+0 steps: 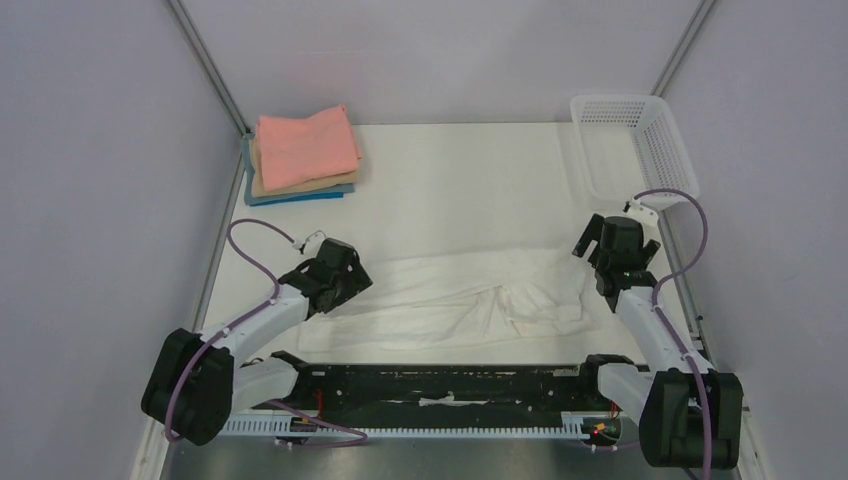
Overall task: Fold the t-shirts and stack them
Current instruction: Fold the other side of the tshirt into a rectangle, then rotate the tshirt 90 degrees
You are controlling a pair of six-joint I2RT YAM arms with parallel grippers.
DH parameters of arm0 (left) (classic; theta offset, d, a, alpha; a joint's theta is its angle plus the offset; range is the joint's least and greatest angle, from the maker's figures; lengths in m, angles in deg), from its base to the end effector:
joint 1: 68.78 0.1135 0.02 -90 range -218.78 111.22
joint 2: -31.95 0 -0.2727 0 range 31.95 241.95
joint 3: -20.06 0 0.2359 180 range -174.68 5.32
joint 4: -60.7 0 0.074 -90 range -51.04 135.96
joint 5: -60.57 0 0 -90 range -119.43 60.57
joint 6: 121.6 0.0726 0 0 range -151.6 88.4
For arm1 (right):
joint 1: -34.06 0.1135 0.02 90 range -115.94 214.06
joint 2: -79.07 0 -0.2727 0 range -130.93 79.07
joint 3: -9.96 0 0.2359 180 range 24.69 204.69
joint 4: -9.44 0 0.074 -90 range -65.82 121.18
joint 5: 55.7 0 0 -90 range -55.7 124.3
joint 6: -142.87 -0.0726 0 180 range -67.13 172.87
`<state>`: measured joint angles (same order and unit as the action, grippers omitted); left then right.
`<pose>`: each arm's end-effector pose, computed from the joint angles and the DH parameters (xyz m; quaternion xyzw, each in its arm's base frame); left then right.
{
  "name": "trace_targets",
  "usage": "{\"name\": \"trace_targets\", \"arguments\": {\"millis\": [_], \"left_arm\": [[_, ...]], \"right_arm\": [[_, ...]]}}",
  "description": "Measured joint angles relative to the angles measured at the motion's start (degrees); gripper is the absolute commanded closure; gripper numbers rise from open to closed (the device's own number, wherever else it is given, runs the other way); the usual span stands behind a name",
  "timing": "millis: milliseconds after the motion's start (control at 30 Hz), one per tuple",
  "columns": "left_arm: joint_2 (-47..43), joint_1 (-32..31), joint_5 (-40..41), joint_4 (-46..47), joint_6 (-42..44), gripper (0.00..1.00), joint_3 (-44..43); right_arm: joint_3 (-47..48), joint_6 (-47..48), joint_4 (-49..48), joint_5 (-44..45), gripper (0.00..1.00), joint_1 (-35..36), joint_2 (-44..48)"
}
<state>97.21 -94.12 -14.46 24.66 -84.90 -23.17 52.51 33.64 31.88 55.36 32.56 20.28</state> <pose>0.1895 -0.0690 0.1504 -0.2651 0.9163 -0.0759 0.2903 0.2151 -0.0317 0.1922 0.2373 0.8575 -0.0972 0.4460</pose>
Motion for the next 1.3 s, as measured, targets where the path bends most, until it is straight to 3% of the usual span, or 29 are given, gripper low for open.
{"name": "trace_targets", "arguments": {"millis": [200,300,433,533,633,733,833,1000,1300], "left_arm": [[-1.18,0.17,1.09,-1.75,0.00,0.14,0.39],[-1.44,0.22,1.09,-2.43,0.00,0.14,0.39],[-1.53,0.24,1.07,-2.58,0.00,0.14,0.44],[-1.53,0.24,1.05,-2.54,0.00,0.14,0.46],[-1.55,0.26,1.05,-2.40,0.00,0.14,0.52],[-1.64,0.26,1.03,-2.34,0.00,0.14,0.61],[-1.95,0.26,0.87,-2.12,0.02,0.14,0.87],[-2.99,0.26,-0.37,-0.96,-0.44,0.14,1.73],[-10.54,-4.11,-1.73,0.63,-8.20,0.14,6.45]], "right_arm": [[4.15,2.45,3.45,-2.10,0.02,-2.19,0.28],[4.22,3.65,3.78,-8.81,0.02,-2.12,0.63],[2.45,3.85,-1.66,-24.74,0.02,-0.92,2.38],[0.22,3.39,-5.51,-31.32,0.02,6.95,3.10],[-1.86,1.77,-7.06,-30.99,0.02,14.21,2.91],[-3.56,0.07,-7.69,-24.39,0.02,15.13,0.61],[-3.93,0.22,-10.54,-18.60,0.02,14.49,-4.79],[-1.64,-1.01,-17.25,-18.60,0.02,12.90,-17.73],[22.43,-3.69,-27.65,-23.45,0.02,11.72,-45.55]]}}
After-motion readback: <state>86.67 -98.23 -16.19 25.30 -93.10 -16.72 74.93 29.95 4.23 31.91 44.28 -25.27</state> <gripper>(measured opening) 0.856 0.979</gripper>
